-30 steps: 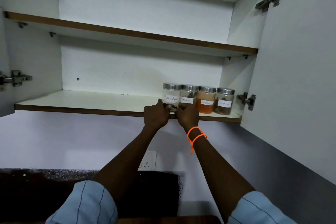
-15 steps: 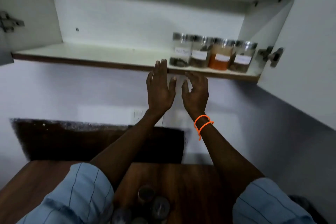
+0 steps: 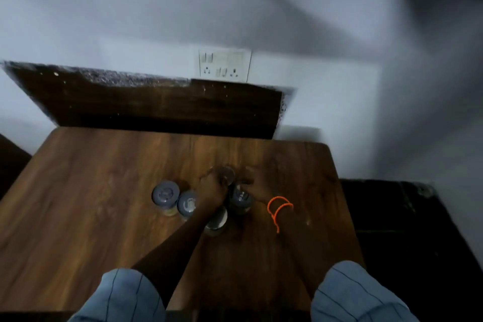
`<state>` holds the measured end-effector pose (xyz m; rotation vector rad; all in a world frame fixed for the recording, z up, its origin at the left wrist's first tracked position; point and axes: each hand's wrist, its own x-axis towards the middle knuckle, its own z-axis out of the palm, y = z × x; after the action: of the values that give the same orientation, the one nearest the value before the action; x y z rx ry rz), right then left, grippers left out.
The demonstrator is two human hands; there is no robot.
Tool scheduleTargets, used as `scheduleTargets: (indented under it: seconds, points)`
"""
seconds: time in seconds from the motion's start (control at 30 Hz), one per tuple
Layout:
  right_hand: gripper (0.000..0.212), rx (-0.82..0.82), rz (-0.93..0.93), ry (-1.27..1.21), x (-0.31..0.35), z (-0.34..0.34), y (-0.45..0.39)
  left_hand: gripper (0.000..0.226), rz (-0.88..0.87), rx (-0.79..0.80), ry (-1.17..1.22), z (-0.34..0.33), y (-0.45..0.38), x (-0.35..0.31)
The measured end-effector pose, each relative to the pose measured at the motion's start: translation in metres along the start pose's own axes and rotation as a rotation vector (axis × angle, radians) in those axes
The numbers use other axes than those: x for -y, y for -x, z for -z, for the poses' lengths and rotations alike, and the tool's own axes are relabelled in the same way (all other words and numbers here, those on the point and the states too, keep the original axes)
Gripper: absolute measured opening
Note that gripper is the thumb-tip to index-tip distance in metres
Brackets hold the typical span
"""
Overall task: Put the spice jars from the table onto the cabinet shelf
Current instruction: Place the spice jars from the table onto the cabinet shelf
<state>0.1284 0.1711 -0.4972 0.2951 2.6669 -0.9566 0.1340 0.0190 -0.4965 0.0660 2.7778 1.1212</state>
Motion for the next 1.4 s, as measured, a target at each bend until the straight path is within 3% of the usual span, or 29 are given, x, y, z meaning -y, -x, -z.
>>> scheduleTargets:
  seconds: [0.1, 0.23, 0.33, 0.47, 0.6, 0.73, 0.87, 1.0, 1.13, 1.2, 1.27, 1.4]
  points:
    - [0.064, 0.046, -0.010, -0.038, -0.017, -0.028, 0.009, 0.033, 0.069, -0.031, -0.064, -0.017, 0.003, 0.015]
    - [0.082, 0.008, -0.003, 0.035, -0.025, -0.048, 0.008, 0.030, 0.034, -0.063, -0.082, -0.032, 0.004, 0.037]
    - [0.084, -0.018, -0.025, -0.084, -0.034, -0.057, 0.006, 0.028, 0.026, -0.121, -0.099, -0.040, 0.003, 0.047]
    - [0.088, -0.029, -0.131, -0.329, -0.043, -0.045, 0.001, 0.028, 0.000, -0.081, -0.023, -0.040, -0.005, 0.053]
    - [0.066, -0.056, -0.051, -0.478, -0.046, -0.003, -0.009, 0.031, -0.159, 0.150, 0.232, -0.031, -0.020, 0.055]
    - [0.065, -0.036, -0.013, -0.713, -0.031, 0.038, -0.014, 0.021, 0.008, 0.431, 0.724, -0.019, -0.029, 0.033]
    - [0.060, -0.035, 0.026, -0.879, -0.013, 0.068, -0.011, 0.048, 0.232, 0.699, 1.137, -0.010, -0.035, 0.015]
    - [0.024, -0.183, 0.001, -1.029, 0.002, 0.085, -0.011, 0.048, 0.176, 0.540, 1.290, 0.004, -0.041, -0.019]
    - [0.040, -0.191, 0.031, -1.008, 0.018, 0.096, -0.006, 0.066, -0.103, 0.071, 0.848, 0.020, -0.045, -0.055]
    - [0.045, -0.180, 0.062, -1.027, 0.026, 0.106, -0.002, 0.074, -0.199, -0.030, 0.744, 0.028, -0.047, -0.067]
    - [0.043, -0.132, 0.082, -1.128, 0.033, 0.119, 0.001, 0.063, -0.222, 0.010, 0.849, 0.040, -0.048, -0.076]
    - [0.046, 0.009, 0.161, -1.380, 0.047, 0.151, 0.015, 0.056, -0.080, 0.432, 1.213, 0.064, -0.050, -0.093]
